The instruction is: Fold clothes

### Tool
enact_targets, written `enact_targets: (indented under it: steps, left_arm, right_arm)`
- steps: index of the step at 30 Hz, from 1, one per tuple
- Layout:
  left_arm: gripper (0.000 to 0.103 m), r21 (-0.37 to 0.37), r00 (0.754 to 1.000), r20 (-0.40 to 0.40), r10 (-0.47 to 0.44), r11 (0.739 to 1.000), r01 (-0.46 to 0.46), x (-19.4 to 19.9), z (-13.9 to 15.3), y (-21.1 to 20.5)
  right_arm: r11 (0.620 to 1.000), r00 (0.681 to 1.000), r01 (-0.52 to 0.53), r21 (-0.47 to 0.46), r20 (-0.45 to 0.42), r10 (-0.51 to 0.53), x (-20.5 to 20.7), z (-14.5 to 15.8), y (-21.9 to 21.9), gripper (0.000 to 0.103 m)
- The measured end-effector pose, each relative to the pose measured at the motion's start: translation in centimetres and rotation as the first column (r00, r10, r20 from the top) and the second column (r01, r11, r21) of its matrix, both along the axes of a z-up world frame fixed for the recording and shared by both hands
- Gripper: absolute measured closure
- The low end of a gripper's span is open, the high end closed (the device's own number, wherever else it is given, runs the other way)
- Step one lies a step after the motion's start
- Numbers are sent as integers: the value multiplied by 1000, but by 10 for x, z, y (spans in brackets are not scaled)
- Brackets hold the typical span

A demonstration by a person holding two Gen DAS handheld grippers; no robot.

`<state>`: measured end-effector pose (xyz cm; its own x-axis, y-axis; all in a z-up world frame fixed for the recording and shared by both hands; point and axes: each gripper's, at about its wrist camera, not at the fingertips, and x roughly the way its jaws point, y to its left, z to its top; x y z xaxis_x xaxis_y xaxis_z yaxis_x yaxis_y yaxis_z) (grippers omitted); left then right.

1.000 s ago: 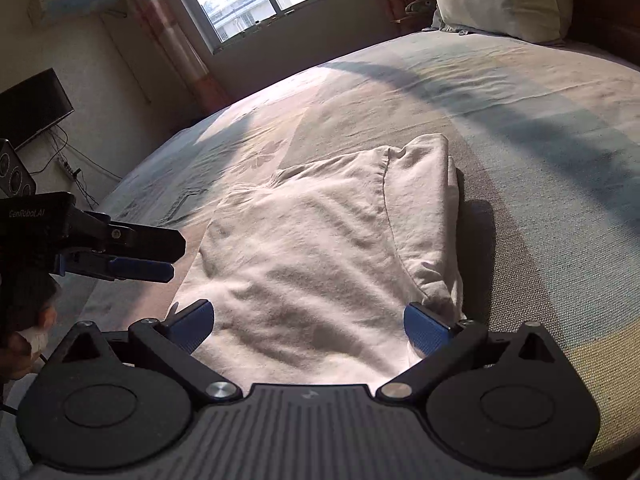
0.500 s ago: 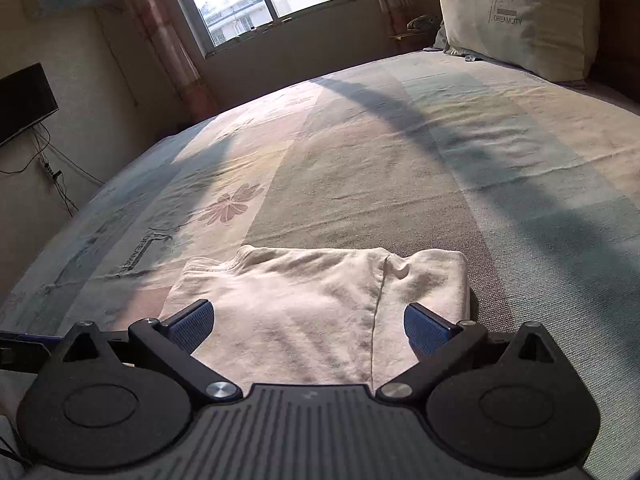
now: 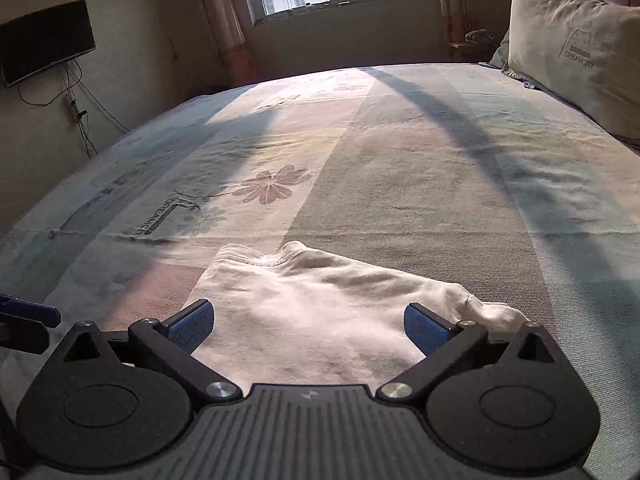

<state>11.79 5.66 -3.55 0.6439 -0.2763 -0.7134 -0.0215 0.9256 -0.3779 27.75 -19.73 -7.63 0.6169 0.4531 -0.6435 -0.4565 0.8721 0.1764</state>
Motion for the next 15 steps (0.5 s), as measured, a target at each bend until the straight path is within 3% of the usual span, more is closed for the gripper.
enact_targets:
  steps: [2,9,13,15]
  left_arm:
    - [7,8,1000,4,13,1000,-13,-1,1,5]
    - [7,63,999,23,39,997,-40,0,1,19]
    - [7,72,999,16,46,996,-47,-3,0,26]
    - [7,74,998,18,57,996,-58,-6,1,31]
  right_arm:
    - [996,1000,27,-83,-1,-27,11,-18,7,0]
    - [995,999,-11,-95,37,14,9,13,43,0]
    - [981,1000,-15,-192,-8,14,32,-12,82,0]
    - [981,1000,-2,-192,-19,-2,38,-17,85,0]
